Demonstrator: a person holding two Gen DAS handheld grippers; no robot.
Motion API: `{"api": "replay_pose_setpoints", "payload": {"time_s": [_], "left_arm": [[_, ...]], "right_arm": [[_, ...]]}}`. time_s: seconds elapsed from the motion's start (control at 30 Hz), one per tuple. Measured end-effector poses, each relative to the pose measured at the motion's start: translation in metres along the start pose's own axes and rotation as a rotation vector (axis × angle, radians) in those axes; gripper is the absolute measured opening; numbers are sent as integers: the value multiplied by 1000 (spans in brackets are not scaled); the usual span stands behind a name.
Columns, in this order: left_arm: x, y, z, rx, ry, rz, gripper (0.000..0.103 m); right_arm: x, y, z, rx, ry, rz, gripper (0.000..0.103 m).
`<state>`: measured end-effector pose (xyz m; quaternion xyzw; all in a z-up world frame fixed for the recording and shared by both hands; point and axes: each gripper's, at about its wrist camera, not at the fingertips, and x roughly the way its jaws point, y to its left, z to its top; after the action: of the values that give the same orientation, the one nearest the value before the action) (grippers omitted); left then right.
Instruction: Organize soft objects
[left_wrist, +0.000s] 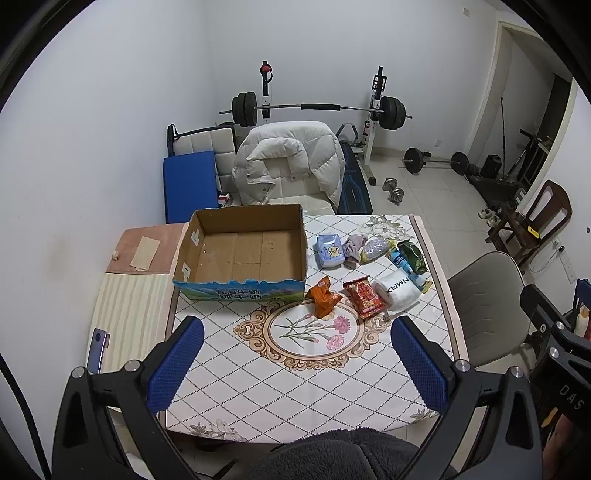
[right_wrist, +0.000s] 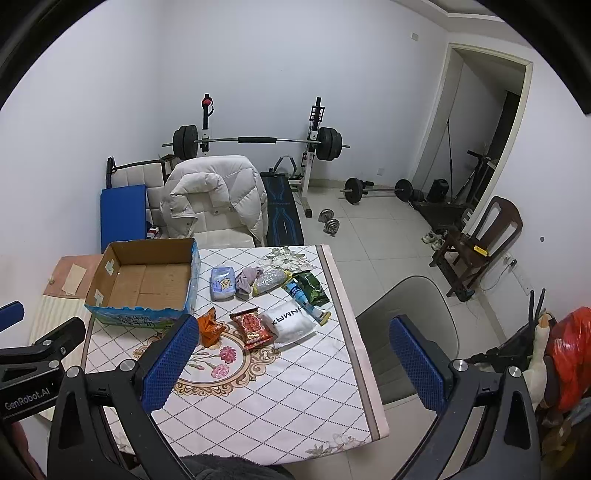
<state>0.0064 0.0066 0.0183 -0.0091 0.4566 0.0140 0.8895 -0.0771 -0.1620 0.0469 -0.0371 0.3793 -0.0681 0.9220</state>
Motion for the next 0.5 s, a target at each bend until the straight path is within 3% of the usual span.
{"api": "replay_pose_setpoints", "payload": {"time_s": [0.5], "left_arm": [[-1,7,1,-10,-12,-2,103]], "right_arm": [[-1,2,3,-2,3,1,103]]}}
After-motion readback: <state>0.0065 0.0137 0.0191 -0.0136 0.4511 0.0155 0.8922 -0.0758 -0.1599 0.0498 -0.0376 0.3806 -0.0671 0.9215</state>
